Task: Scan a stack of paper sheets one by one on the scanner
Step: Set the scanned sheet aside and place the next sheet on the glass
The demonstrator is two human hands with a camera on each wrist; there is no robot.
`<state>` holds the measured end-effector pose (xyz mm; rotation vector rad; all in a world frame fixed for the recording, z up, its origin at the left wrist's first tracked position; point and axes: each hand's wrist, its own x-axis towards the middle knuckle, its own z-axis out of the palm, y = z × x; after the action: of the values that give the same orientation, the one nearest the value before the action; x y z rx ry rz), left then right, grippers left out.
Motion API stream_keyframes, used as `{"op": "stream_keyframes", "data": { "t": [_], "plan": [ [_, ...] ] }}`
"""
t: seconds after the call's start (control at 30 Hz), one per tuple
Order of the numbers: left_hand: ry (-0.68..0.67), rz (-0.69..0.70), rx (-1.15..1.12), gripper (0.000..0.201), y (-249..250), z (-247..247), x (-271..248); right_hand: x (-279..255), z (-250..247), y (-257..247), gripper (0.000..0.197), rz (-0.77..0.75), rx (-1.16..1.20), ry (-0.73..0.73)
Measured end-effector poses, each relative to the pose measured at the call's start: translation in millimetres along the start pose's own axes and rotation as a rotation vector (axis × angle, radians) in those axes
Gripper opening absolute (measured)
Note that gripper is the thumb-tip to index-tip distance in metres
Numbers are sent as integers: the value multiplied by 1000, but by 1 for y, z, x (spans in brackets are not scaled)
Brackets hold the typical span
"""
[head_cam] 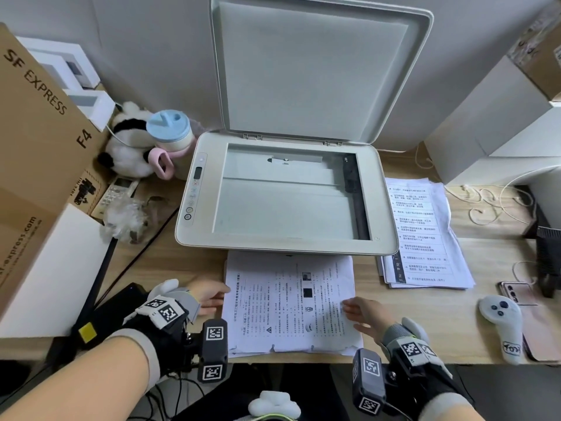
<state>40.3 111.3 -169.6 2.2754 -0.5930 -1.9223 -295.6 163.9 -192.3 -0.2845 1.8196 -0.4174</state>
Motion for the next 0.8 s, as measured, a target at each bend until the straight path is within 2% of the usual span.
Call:
{"op": "stream_keyframes", "data": {
  "t": [0.1, 0.27, 0.37, 0.43, 0.53, 0.67, 0.8],
  "plan": [
    [39, 55, 45, 13, -1, 1, 2, 0, 1, 0, 18, -1, 1, -9],
    [128, 197, 284, 39, -1, 6, 6, -1, 5, 1, 19, -5, 15, -11],
    [156, 256, 364, 34, -2, 6, 7, -2, 3, 0, 19, -8, 29, -9],
    [143, 262, 325, 20, -2, 2, 10, -2, 0, -1, 17, -12, 50, 6],
    [85, 242, 226, 11, -6, -8, 11, -2, -3, -1, 18, -27, 90, 46],
    [-87, 212, 164, 27, -10, -21, 2, -2, -8, -2, 20, -60, 118, 69],
    [-263, 215, 124, 31, -14, -29, -7, -6, -10, -2, 12, -118, 109, 74]
  ]
}}
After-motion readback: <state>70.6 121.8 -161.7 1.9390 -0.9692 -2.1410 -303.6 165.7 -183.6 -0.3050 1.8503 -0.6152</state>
